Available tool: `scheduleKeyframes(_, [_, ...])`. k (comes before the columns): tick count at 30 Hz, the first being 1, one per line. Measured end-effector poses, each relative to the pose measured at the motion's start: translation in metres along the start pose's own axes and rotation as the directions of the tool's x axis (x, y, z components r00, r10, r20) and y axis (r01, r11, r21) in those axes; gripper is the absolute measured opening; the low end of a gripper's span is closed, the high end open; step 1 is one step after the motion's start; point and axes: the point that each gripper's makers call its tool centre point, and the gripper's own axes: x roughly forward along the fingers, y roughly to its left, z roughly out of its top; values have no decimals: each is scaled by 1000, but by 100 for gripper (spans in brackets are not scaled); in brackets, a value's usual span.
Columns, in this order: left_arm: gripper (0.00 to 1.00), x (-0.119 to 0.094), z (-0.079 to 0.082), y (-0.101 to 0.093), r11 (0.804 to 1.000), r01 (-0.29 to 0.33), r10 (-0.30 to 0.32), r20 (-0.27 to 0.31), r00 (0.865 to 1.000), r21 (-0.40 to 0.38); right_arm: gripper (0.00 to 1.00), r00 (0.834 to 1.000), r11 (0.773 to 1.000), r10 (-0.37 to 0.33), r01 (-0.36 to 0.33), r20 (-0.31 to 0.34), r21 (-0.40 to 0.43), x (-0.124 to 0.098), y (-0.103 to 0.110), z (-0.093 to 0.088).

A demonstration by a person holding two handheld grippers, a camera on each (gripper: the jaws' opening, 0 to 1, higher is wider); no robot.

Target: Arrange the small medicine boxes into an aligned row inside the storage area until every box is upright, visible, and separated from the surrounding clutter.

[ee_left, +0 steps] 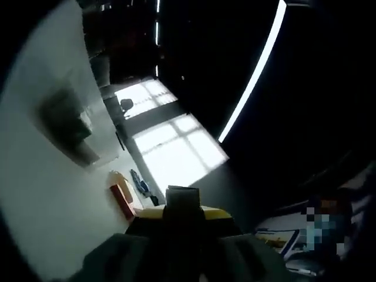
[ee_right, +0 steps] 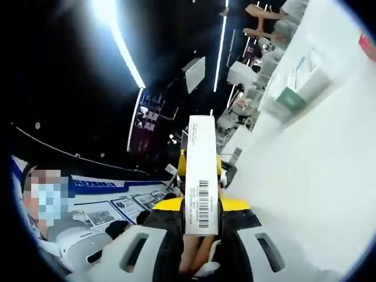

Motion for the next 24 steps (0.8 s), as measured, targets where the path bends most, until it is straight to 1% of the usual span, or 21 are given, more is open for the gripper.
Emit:
scheduleKeyframes(1, [19,1,1,-1,1000,1,-1,3,1000,1,19,999,1000,-3,3,-34,14,2,0,-5])
scheduleKeyframes(2, [19,1,3,0,1000,2,-2,8,1000,6,19,1000,1000,-12,12,-23,-7,2,1,-4])
scheduleKeyframes(3, [19,1,5,-1,1000,4,-4,16,1000,10,19,1000,1000,-11,10,-15,-7,3,1,-3])
scheduleKeyframes(4, [19,1,7,0,1000,5,-6,19,1000,9,19,1000,1000,-6,6,-18,8,4,1,-4])
scheduleKeyframes(7, [19,1,9,1,1000,-1,1,24,1000,15,19,1000,1000,-6,7,-19,19,3,-1,-2])
scheduleKeyframes(11, [20,1,10,0,1000,0,-1,34,999,9,18,1000,1000,-6,6,-13,16,3,1,-1])
scheduleKeyframes(14, [21,2,12,-1,998,1,-3,40,999,55,18,1000,1000,2,-2,-10,31,3,2,0])
scheduleKeyframes(16, [23,2,14,-2,993,6,-11,50,999,116,18,1000,999,10,-10,-7,40,2,3,0])
scheduleKeyframes(17, [23,2,13,-4,990,5,-11,44,999,139,18,1000,999,15,-15,-7,47,2,3,0])
scheduleKeyframes(18, [24,2,13,-4,989,5,-11,42,999,147,18,1000,999,17,-17,-7,49,2,3,0])
scheduleKeyframes(21, [37,4,11,-10,969,18,-22,16,1000,248,18,1000,998,14,-14,1,60,0,2,0])
scheduleKeyframes(22, [43,5,13,-16,957,34,-44,29,999,289,18,1000,998,17,-17,6,64,-1,3,1])
scheduleKeyframes(24, [51,4,17,-20,946,33,-52,51,997,321,18,1000,997,24,-25,10,71,-2,5,2])
